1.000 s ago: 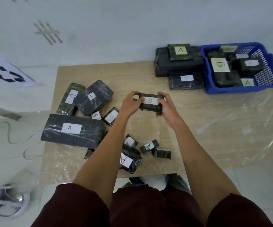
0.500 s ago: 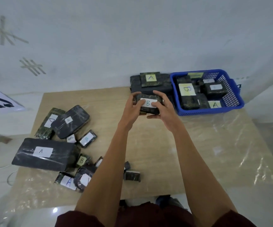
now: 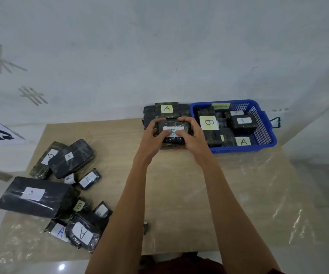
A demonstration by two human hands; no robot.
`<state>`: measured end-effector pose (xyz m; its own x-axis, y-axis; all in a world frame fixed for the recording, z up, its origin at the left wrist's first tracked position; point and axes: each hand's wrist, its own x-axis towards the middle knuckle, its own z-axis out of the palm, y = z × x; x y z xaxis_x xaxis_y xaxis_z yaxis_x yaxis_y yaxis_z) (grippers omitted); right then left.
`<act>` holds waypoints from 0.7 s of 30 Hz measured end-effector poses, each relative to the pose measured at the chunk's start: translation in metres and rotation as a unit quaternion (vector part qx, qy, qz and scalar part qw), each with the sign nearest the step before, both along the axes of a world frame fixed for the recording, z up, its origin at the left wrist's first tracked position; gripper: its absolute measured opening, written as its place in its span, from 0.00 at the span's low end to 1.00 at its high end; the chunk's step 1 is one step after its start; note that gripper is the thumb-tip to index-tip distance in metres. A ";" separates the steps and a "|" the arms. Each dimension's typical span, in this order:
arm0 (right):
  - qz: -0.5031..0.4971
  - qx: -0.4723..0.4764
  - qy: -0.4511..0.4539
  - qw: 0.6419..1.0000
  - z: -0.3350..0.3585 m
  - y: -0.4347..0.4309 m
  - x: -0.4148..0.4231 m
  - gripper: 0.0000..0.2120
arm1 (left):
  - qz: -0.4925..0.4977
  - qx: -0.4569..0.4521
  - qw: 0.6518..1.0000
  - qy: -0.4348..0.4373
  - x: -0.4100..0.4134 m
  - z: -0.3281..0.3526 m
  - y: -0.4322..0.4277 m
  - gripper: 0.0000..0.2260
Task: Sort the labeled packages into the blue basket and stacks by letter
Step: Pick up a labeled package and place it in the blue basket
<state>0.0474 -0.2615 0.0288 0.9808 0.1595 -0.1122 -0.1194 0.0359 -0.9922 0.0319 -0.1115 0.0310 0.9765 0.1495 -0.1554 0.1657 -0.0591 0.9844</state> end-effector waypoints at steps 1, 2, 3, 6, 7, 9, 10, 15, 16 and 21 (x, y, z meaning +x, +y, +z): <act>-0.005 0.003 0.006 1.000 0.001 -0.001 0.000 0.18 | 0.001 0.000 1.000 -0.005 0.001 0.001 0.000 0.16; -0.007 0.010 0.014 1.000 0.002 -0.002 0.001 0.18 | 0.001 0.000 1.000 -0.009 0.002 0.002 -0.001 0.16; -0.006 0.020 0.020 1.000 0.003 -0.003 0.001 0.19 | 0.000 -0.002 1.000 -0.012 0.004 0.003 -0.001 0.16; -0.012 0.031 0.015 0.999 0.008 -0.003 0.002 0.18 | 0.001 -0.010 1.000 -0.008 0.008 0.005 -0.001 0.16; -0.014 0.027 0.014 0.999 0.010 -0.003 0.002 0.18 | 0.001 -0.010 1.000 -0.009 0.009 0.005 -0.001 0.17; -0.018 0.023 0.017 0.999 0.012 0.000 0.003 0.18 | -0.002 -0.010 1.000 -0.013 0.010 0.006 0.003 0.17; -0.017 0.026 0.020 0.999 0.012 0.002 0.003 0.19 | -0.006 -0.012 1.000 -0.014 0.010 0.006 0.005 0.17; -0.018 0.041 0.017 0.999 0.018 0.013 0.003 0.19 | -0.010 -0.035 0.999 -0.015 0.013 0.012 0.016 0.18; -0.017 0.039 0.011 0.999 0.019 0.016 0.004 0.19 | -0.011 -0.037 0.999 -0.017 0.014 0.014 0.019 0.18; -0.034 0.046 0.035 0.998 0.022 0.032 0.009 0.22 | -0.022 -0.039 0.998 -0.042 0.014 0.017 0.034 0.19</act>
